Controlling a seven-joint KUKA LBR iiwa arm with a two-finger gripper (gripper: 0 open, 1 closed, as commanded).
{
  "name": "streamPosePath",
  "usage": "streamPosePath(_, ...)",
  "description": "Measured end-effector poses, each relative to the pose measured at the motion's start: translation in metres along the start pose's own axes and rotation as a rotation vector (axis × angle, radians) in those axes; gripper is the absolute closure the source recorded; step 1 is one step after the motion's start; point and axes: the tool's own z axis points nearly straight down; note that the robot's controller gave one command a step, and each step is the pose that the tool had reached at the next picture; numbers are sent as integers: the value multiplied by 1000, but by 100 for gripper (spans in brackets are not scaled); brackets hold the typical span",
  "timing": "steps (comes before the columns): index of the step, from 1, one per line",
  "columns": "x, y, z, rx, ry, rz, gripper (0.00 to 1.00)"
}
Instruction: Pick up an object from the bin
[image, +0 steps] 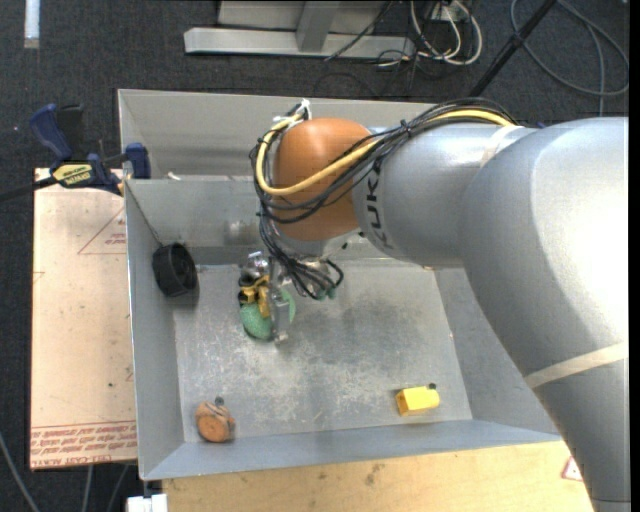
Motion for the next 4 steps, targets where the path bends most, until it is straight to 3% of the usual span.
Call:
streamPosePath(1,0,0,0,0,0,0,100)
streamPosePath(2,86,-40,-1,0,-6,-200,100)
streamPosePath(3,86,-40,-1,0,-6,-200,100)
streamPosePath(4,107,-32,-162,1,-1,-174,100)
